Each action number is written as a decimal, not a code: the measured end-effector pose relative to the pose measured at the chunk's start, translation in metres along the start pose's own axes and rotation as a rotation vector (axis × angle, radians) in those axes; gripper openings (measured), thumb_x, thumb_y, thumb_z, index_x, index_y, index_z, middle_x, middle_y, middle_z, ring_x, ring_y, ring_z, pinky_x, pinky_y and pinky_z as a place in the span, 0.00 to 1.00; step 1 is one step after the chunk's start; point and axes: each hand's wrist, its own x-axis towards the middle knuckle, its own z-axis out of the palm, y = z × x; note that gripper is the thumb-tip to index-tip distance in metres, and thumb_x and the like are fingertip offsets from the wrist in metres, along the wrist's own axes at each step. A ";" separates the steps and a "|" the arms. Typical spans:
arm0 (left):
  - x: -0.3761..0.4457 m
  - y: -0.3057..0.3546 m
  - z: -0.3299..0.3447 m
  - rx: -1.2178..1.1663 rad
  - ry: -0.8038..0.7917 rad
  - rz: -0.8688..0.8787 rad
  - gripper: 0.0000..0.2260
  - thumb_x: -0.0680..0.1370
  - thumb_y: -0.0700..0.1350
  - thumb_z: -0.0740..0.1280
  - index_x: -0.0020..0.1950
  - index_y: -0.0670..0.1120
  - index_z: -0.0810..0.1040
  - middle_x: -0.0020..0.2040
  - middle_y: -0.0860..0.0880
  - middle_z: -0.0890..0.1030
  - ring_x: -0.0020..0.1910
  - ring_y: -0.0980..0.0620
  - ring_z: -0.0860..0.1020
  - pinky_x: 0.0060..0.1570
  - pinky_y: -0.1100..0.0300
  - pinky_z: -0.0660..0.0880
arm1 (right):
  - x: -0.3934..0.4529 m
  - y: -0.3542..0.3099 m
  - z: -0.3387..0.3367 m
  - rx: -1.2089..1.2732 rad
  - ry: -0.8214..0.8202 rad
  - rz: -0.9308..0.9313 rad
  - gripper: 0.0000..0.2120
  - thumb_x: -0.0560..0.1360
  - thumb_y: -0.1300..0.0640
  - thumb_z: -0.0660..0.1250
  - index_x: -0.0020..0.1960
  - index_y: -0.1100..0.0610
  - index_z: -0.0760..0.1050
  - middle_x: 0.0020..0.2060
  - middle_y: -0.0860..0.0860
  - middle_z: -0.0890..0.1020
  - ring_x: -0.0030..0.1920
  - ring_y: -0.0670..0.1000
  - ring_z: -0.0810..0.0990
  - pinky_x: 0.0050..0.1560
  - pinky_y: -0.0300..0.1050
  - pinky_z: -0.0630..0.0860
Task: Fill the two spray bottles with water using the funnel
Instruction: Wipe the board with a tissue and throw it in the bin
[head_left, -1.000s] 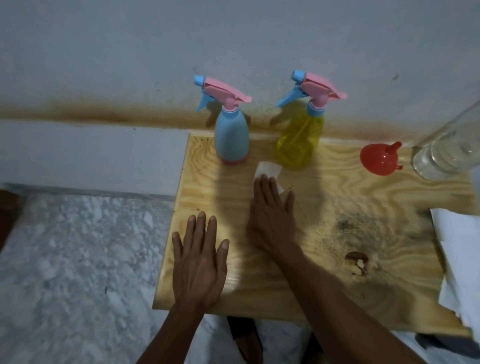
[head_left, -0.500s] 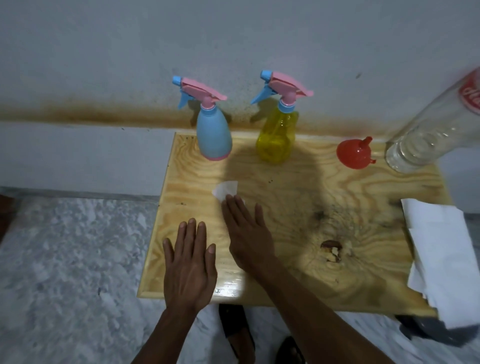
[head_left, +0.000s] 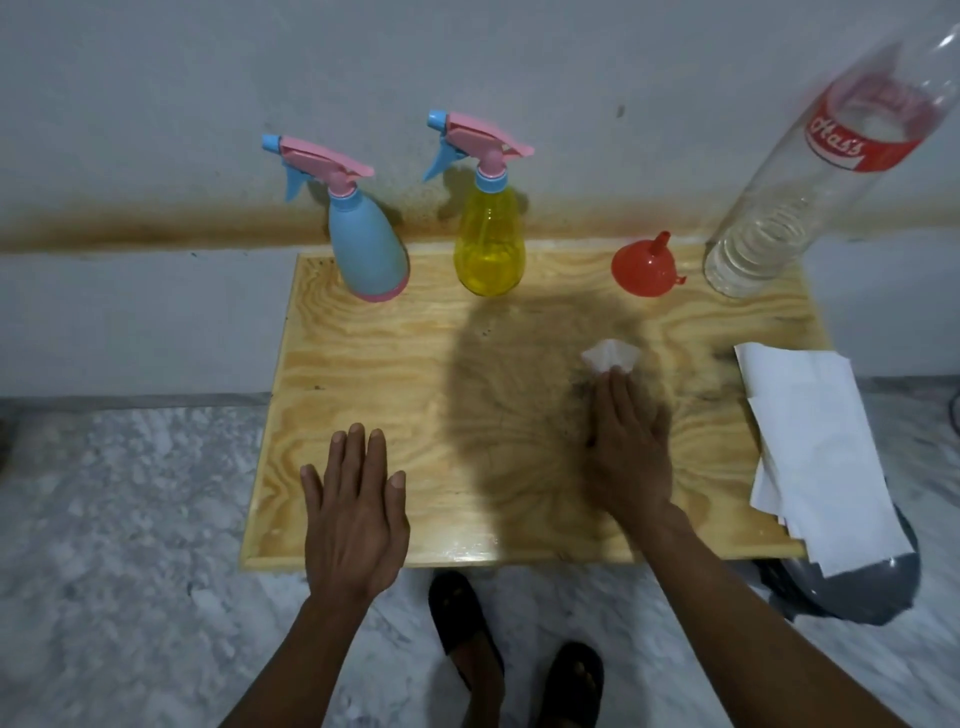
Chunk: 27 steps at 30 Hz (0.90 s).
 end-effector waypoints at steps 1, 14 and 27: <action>-0.001 -0.001 -0.001 -0.002 0.003 -0.004 0.26 0.85 0.56 0.45 0.81 0.46 0.58 0.82 0.48 0.56 0.82 0.50 0.47 0.78 0.38 0.47 | -0.007 0.004 0.002 0.020 0.022 0.031 0.34 0.74 0.57 0.50 0.80 0.63 0.53 0.80 0.58 0.55 0.80 0.56 0.53 0.74 0.68 0.51; 0.010 -0.028 -0.011 -0.029 0.045 -0.025 0.25 0.85 0.53 0.46 0.80 0.46 0.60 0.81 0.48 0.57 0.81 0.50 0.50 0.78 0.39 0.47 | -0.032 -0.147 0.046 0.243 0.106 -0.077 0.39 0.66 0.62 0.42 0.78 0.66 0.58 0.79 0.61 0.57 0.78 0.58 0.48 0.73 0.62 0.48; 0.004 -0.037 -0.010 -0.046 0.072 -0.040 0.25 0.85 0.52 0.45 0.80 0.44 0.62 0.81 0.46 0.59 0.81 0.48 0.52 0.78 0.38 0.48 | -0.071 -0.168 0.052 0.088 0.083 -0.393 0.34 0.68 0.66 0.52 0.74 0.63 0.68 0.74 0.57 0.70 0.75 0.55 0.68 0.71 0.65 0.58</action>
